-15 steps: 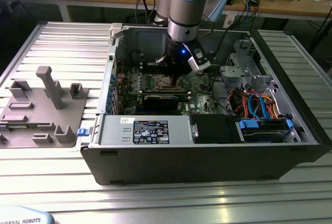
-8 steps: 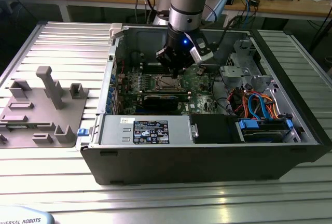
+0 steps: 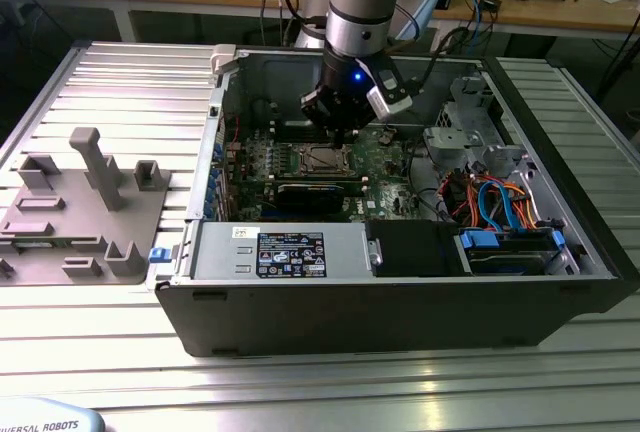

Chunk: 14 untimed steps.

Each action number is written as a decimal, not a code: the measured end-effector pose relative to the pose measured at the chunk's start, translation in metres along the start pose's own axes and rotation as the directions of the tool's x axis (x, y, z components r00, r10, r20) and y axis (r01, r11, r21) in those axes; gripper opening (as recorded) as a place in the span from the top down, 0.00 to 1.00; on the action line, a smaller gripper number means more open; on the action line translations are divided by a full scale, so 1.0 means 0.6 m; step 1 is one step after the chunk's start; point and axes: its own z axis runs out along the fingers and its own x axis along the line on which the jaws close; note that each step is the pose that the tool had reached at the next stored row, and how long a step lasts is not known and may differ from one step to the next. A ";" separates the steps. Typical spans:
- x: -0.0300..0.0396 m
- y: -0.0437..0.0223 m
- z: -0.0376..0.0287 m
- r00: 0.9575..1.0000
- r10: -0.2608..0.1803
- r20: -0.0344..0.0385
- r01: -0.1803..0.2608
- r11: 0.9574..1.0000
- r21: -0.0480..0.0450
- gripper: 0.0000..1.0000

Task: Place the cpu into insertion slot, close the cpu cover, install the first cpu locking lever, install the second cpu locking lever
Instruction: 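Install the first cpu locking lever, then install the second cpu locking lever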

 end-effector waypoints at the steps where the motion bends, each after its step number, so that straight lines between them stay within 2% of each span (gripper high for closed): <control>1: 0.000 0.000 0.000 1.000 0.000 0.000 0.000 1.000 0.000 0.89; 8: 0.000 0.000 -0.001 1.000 0.000 0.000 0.000 1.000 0.000 0.89; 11: 0.000 -0.005 -0.001 1.000 0.000 0.000 0.000 1.000 -0.001 0.89; 12: 0.001 -0.008 -0.001 1.000 0.000 0.000 0.000 1.000 -0.002 0.89; 14: 0.002 -0.019 -0.001 1.000 0.000 0.001 0.000 1.000 -0.013 0.89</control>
